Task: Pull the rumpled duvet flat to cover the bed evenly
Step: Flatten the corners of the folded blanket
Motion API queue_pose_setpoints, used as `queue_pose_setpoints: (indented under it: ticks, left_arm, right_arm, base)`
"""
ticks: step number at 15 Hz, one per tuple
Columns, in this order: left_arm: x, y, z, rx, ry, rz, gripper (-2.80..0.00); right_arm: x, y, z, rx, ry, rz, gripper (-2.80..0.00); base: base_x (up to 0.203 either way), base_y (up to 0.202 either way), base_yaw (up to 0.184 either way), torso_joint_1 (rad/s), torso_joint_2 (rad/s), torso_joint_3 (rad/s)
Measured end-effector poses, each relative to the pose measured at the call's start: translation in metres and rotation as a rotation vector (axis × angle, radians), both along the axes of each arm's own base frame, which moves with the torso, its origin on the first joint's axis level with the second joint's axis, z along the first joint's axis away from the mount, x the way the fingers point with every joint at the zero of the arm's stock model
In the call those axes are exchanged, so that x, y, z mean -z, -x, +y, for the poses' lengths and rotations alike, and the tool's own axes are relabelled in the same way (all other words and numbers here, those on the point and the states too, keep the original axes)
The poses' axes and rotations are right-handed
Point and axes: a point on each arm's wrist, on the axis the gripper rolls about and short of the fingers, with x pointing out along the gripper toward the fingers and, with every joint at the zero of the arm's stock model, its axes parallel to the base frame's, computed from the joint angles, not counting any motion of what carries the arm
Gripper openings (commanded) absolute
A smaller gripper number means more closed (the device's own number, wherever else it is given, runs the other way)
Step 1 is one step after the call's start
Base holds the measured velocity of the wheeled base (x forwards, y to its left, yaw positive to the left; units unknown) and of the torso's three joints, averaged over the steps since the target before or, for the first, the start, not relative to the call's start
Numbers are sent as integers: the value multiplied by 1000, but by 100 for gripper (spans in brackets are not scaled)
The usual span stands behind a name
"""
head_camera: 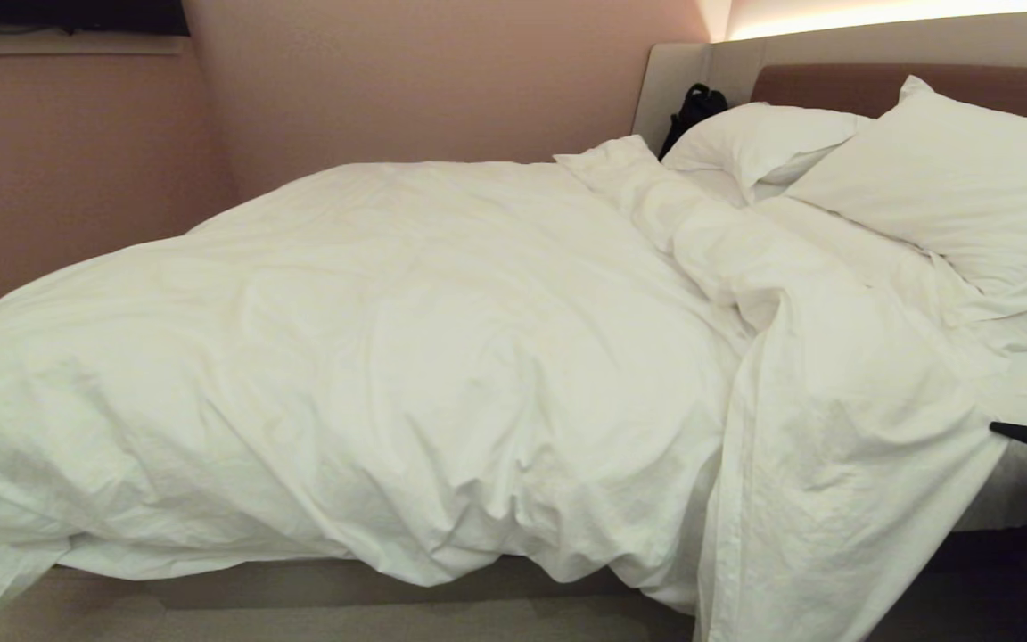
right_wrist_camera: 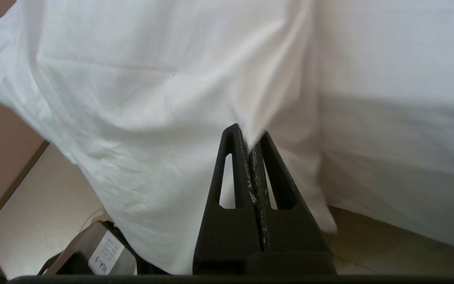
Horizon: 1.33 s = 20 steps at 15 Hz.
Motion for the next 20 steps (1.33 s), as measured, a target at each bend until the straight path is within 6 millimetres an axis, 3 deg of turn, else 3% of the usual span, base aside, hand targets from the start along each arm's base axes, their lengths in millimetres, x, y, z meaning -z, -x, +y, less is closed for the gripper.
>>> queue_pose_setpoints:
  ticks: [5,12,14,17,20]
  left_arm:
    - [0,0,0,0,0,0,-280]
    - [0,0,0,0,0,0,-280]
    - [0,0,0,0,0,0,-280]
    - [0,0,0,0,0,0,-280]
    - [0,0,0,0,0,0,-280]
  right_arm:
    - [-26,34,-30,143,39,15,-280]
    - [-35,29,-29,155,19,44,-280]
    - [-57,24,-24,155,46,34,-280]
    - [-112,7,-9,162,115,11,-280]
    - [-160,-13,23,180,153,18,-280]
  base:
    - [0,0,0,0,0,0]
    - [0,0,0,0,0,0]
    - [0,0,0,0,0,0]
    - [0,0,0,0,0,0]
    - [0,0,0,0,0,0]
